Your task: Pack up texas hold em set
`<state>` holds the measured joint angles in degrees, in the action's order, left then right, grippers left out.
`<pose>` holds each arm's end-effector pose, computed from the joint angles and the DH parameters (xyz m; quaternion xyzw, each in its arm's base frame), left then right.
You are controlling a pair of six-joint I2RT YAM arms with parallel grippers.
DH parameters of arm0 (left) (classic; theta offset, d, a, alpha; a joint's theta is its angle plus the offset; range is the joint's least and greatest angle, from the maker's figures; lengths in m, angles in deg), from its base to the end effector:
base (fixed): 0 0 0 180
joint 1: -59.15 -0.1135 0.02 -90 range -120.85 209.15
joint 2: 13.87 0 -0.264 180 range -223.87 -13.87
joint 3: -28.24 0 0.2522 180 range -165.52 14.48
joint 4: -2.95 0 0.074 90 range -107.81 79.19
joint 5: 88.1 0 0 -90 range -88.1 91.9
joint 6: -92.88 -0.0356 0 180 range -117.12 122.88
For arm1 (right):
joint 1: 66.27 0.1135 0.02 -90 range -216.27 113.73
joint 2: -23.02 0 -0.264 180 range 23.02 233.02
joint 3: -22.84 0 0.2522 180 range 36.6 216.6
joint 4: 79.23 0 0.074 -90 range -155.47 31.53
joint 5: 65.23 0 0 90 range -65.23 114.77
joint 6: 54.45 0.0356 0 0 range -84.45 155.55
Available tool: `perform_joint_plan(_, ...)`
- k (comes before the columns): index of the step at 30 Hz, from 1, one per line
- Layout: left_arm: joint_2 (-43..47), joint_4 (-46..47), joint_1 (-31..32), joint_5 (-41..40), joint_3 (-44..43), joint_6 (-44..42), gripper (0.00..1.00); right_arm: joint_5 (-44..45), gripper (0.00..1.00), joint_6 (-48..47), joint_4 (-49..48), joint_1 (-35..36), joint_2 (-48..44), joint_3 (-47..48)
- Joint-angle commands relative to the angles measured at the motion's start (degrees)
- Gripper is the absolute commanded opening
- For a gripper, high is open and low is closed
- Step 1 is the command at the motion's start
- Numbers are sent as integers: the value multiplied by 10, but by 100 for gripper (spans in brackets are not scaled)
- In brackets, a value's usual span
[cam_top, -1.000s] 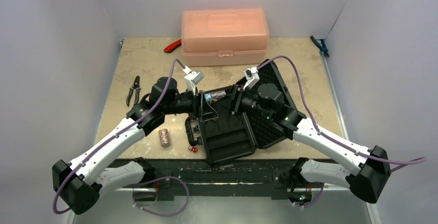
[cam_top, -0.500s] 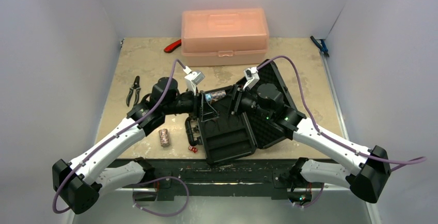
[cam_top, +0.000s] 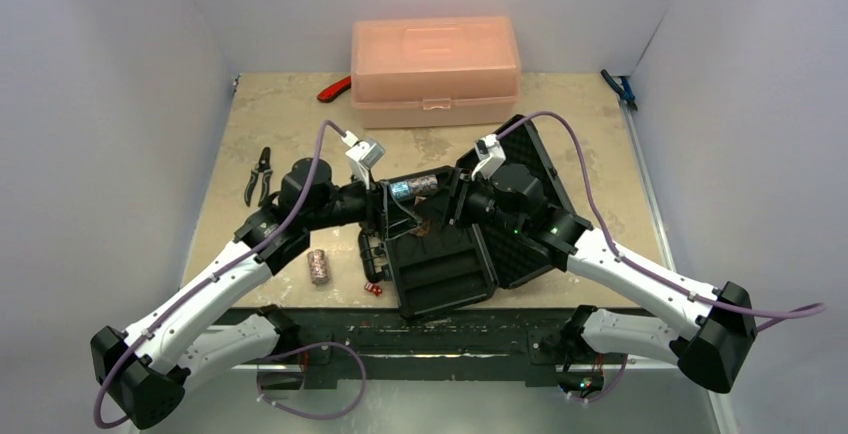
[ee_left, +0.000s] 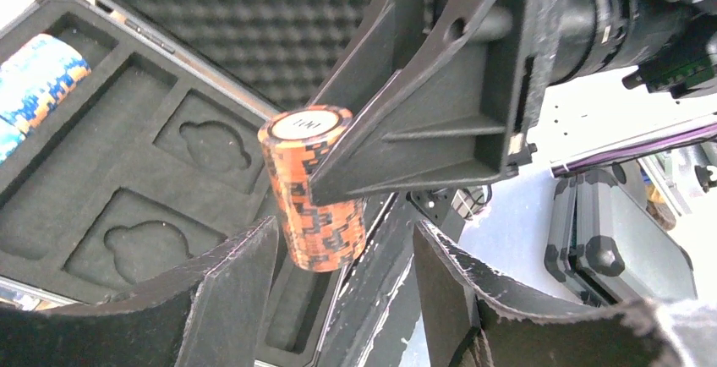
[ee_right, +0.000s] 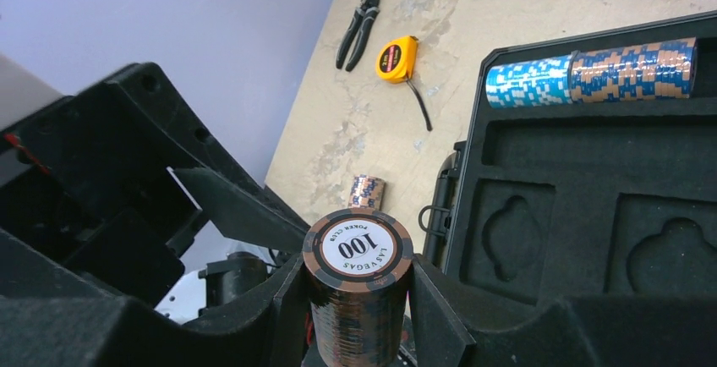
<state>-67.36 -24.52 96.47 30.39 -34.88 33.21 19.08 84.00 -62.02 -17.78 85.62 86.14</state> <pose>0.1581 -0.1419 0.3356 0.1924 0.7731 -0.4830 0.3635 0.1668 0.1937 0.3199 -0.0300 0.8003 0.4737 0.3664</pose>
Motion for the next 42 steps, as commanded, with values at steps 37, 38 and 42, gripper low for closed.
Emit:
perform_joint_plan(37,-48,72,27,-36,14,-10,0,-1,56,32,-36,4,-11,37)
perform_joint_plan(38,-48,73,27,-39,14,-9,0,0,56,34,-36,4,-10,36)
perform_joint_plan(42,-45,75,27,-50,13,-5,0,2,55,39,-20,4,-4,34)
